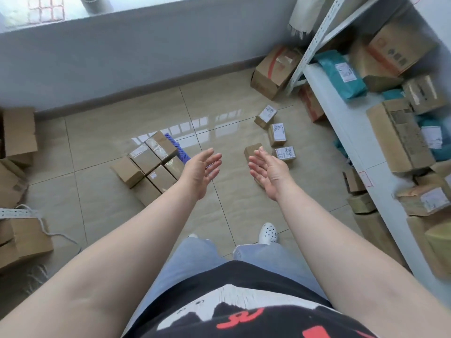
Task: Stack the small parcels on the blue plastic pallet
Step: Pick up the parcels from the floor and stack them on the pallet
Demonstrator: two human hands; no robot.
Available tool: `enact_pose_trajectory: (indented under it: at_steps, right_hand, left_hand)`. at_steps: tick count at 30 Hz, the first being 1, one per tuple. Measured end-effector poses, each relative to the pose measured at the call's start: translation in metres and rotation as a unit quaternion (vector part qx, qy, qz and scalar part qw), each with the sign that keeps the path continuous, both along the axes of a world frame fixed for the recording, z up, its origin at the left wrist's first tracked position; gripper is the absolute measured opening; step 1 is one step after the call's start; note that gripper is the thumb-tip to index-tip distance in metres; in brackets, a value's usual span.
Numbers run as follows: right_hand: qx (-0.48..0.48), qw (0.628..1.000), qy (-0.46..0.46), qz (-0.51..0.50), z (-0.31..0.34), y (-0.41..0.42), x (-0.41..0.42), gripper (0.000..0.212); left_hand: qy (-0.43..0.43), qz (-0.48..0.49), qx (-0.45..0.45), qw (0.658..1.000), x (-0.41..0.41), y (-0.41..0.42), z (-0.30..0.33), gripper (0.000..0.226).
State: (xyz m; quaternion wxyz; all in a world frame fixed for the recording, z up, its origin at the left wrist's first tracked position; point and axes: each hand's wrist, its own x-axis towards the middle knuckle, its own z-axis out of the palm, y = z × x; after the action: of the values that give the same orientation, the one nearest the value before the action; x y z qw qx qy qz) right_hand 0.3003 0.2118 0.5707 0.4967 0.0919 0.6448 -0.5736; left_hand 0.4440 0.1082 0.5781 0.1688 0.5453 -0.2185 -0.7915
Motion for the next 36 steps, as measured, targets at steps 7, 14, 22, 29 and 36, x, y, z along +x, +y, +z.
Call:
enact_pose_trajectory:
  at_steps: [7,14,22,29,36]
  right_hand:
    - [0.006,0.999,0.001,-0.041,0.001,0.058,-0.112,0.029]
    - [0.039,0.999,0.009,-0.018,-0.009,0.095,-0.21,0.033]
    - [0.052,0.998,-0.012,0.034,-0.033,0.049,-0.267,0.043]
    - [0.069,0.995,-0.007,0.073,-0.08,-0.012,-0.317,0.034]
    - [0.088,0.988,-0.01,0.125,-0.175,-0.061,-0.365,0.025]
  left_hand:
    - [0.008,-0.032,0.01,0.999,-0.118,0.049,-0.003,0.038]
    - [-0.009,-0.034,0.023,0.999,-0.203,0.086,-0.018,0.027]
    - [-0.06,-0.01,0.015,0.998,-0.241,0.051,-0.04,0.01]
    - [-0.093,-0.007,0.005,0.996,-0.289,-0.013,-0.083,0.027]
    - [-0.141,-0.028,0.0,0.99,-0.33,-0.046,-0.17,0.04]
